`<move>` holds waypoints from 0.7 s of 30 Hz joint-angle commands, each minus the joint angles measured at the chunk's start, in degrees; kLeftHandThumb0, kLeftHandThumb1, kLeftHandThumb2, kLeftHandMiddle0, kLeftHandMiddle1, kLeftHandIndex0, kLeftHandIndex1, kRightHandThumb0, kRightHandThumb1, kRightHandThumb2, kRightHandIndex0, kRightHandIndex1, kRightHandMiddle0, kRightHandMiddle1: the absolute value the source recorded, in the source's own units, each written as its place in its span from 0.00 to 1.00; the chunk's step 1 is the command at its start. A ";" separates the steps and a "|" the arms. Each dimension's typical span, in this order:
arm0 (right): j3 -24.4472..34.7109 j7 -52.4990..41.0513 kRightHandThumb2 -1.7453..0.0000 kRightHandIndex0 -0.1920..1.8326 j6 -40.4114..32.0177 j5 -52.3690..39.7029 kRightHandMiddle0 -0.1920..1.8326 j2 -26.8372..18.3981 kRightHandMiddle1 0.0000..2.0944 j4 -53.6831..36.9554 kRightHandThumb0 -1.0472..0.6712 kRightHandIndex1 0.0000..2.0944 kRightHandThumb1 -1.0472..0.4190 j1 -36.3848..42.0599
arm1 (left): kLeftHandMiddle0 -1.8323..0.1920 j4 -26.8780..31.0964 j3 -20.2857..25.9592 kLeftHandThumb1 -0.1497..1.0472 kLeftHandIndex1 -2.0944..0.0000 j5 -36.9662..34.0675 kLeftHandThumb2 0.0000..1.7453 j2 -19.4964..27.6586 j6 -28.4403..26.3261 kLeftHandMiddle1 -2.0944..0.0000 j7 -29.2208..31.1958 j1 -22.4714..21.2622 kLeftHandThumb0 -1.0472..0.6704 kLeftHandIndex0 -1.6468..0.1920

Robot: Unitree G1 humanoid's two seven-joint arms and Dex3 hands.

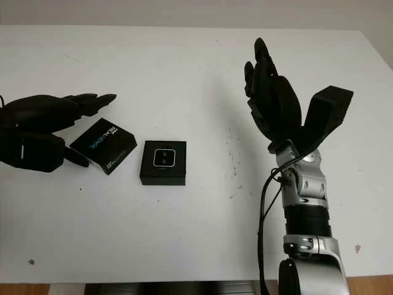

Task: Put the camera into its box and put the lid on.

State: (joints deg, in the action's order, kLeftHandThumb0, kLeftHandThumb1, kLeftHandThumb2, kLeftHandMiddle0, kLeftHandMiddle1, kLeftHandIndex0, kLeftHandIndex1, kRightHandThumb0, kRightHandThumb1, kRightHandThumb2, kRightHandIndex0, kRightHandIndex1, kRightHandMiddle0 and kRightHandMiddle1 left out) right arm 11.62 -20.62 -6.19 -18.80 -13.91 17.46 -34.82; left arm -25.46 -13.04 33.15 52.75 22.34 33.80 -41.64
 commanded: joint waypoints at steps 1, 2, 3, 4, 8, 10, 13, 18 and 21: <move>-0.09 0.07 0.54 0.00 0.36 0.32 0.00 -0.17 0.00 -1.06 0.16 0.00 0.00 0.44 | 0.92 -0.33 -1.05 0.83 0.96 0.29 0.03 -0.05 0.65 0.97 1.08 -1.50 0.27 0.94; -0.09 0.25 0.54 0.00 0.32 0.43 0.00 -0.14 0.00 -1.07 0.17 0.00 0.00 0.44 | 0.92 -0.35 -1.27 0.83 0.97 0.29 0.03 -0.05 0.43 0.97 1.91 -1.68 0.28 0.94; -0.15 0.44 0.54 0.00 0.02 0.55 0.00 -0.18 0.00 -1.22 0.17 0.00 0.00 0.48 | 0.92 -0.35 -1.44 0.83 0.97 0.38 0.03 -0.04 0.34 0.97 2.43 -1.75 0.28 0.95; -0.16 0.43 0.55 0.00 -0.03 0.58 0.00 -0.19 0.00 -1.19 0.17 0.00 0.00 0.51 | 0.92 -0.39 -1.56 0.83 0.97 0.39 0.03 -0.07 0.20 0.97 2.94 -1.80 0.28 0.94; -0.25 0.07 0.55 0.00 -0.26 0.66 0.00 -0.43 0.00 -0.98 0.17 0.00 0.00 0.58 | 0.92 0.03 -1.95 0.81 0.97 0.57 0.03 -0.17 -1.48 0.97 4.69 -1.70 0.30 0.95; -0.25 0.45 0.56 0.00 -0.81 0.77 0.00 -0.39 0.00 -1.33 0.17 0.00 0.00 0.63 | 0.91 -0.16 -2.27 0.80 0.97 0.80 0.03 -0.17 -1.52 0.97 4.90 -1.69 0.31 0.94; -0.24 0.72 0.56 0.00 -1.16 0.85 0.00 -0.33 0.00 -1.61 0.17 0.00 0.00 0.63 | 0.91 -0.69 -2.91 0.80 0.96 1.56 0.03 -0.04 -0.66 0.97 4.64 -1.69 0.33 0.93; -0.25 1.16 0.56 0.00 -1.99 0.97 0.00 -0.40 0.00 -2.33 0.17 0.00 0.00 0.76 | 0.91 -2.26 -3.50 0.80 0.97 2.24 0.03 -0.23 0.97 0.97 4.14 -1.58 0.37 0.92; -0.26 1.56 0.57 0.00 -2.05 1.12 0.00 -0.29 0.00 -2.82 0.17 0.00 0.00 0.94 | 0.91 -2.86 -3.77 0.82 0.97 2.78 0.04 -0.23 1.51 0.97 3.67 -1.32 0.39 0.92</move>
State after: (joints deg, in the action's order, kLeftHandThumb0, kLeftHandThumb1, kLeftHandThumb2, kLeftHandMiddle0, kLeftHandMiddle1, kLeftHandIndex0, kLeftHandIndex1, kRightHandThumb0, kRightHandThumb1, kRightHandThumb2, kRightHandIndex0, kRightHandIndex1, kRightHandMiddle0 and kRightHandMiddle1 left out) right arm 11.47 -19.20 -8.05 -17.92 -13.91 16.29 -34.38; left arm -27.48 -15.59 35.21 52.74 23.61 37.74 -43.19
